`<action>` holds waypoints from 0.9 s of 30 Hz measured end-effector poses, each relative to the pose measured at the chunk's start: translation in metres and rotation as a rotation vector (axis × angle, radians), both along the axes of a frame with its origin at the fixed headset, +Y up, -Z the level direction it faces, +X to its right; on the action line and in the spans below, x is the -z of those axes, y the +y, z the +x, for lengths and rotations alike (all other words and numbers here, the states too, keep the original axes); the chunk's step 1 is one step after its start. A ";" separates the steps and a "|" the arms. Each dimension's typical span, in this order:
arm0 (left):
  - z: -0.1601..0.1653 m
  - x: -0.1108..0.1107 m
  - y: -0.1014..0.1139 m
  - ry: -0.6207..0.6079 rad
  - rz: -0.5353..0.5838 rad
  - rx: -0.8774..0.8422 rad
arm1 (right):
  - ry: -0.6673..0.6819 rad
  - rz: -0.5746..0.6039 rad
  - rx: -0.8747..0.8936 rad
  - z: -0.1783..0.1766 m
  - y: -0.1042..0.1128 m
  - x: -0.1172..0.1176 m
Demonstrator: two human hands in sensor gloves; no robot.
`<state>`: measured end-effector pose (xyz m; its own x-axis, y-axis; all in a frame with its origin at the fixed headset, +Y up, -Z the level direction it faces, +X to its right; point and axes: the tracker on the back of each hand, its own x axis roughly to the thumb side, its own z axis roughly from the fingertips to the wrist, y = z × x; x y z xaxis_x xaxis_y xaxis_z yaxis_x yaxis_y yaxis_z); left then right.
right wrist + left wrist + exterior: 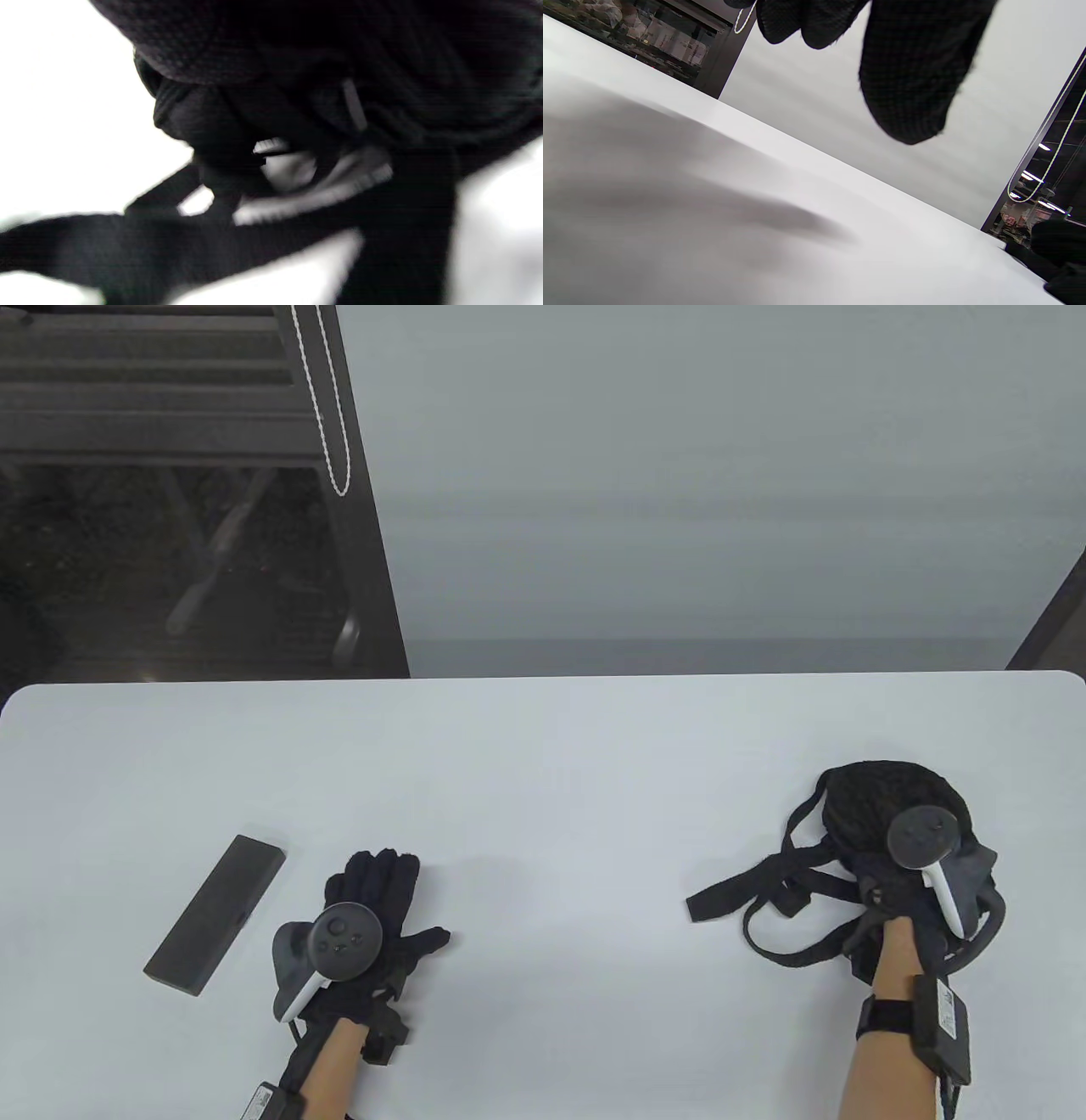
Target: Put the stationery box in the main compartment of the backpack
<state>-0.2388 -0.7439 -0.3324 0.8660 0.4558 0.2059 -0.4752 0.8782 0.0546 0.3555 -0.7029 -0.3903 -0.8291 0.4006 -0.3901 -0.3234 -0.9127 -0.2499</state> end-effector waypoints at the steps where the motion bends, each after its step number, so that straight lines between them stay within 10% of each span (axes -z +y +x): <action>1: 0.000 0.000 0.000 0.000 -0.001 0.001 | 0.005 0.031 -0.008 -0.002 0.005 -0.002; 16: -0.003 -0.005 0.012 -0.020 0.045 -0.044 | 0.576 0.457 0.225 -0.140 0.115 -0.037; 27: -0.004 -0.015 0.026 -0.148 0.126 -0.236 | 0.980 0.387 0.502 -0.250 0.085 -0.066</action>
